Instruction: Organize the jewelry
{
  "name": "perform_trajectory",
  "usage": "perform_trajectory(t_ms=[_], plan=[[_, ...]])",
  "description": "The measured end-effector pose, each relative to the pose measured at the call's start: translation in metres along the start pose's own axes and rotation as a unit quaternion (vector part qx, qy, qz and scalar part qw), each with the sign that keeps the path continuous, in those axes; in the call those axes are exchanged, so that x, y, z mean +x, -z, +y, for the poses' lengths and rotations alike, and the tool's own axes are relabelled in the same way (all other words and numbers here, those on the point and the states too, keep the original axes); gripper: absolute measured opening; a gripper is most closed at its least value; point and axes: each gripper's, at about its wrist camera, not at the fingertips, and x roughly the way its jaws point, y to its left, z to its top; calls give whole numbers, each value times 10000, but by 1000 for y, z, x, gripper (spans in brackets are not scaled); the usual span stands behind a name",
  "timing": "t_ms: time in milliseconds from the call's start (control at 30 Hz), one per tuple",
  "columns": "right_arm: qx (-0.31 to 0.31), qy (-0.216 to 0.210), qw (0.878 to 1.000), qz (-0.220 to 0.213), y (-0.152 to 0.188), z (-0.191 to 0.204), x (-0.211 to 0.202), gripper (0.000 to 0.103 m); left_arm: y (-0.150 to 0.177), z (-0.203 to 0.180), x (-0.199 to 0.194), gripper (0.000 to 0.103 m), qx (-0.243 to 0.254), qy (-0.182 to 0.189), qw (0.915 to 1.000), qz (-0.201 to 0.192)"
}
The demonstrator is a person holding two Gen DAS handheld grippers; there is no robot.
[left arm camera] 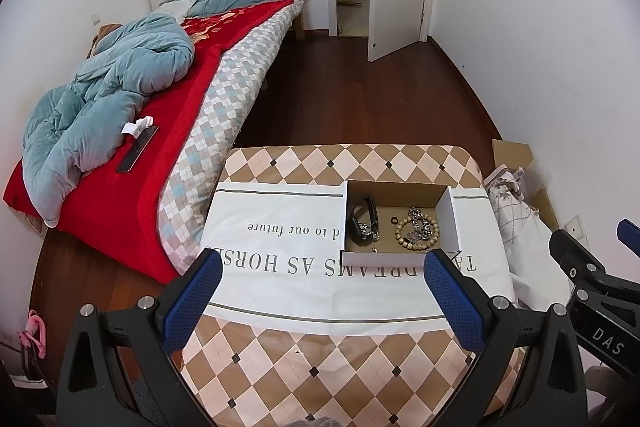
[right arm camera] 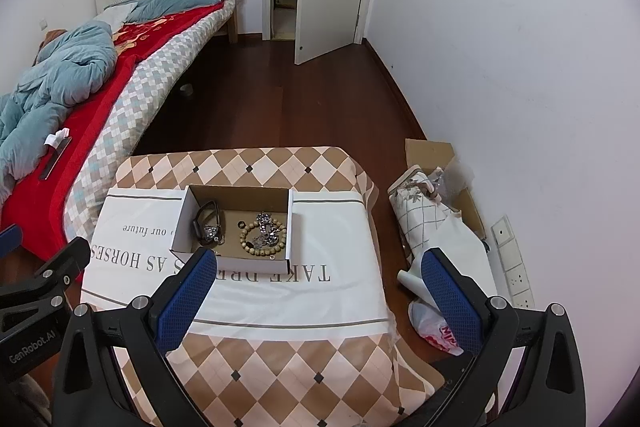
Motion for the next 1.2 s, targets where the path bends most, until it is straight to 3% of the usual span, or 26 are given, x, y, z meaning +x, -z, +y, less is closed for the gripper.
perform_trajectory(t_ms=[1200], plan=[[2,1,10000,-52,-8,-5,-6,103,-3,-5,-3,103,48,-6,10000,-25]])
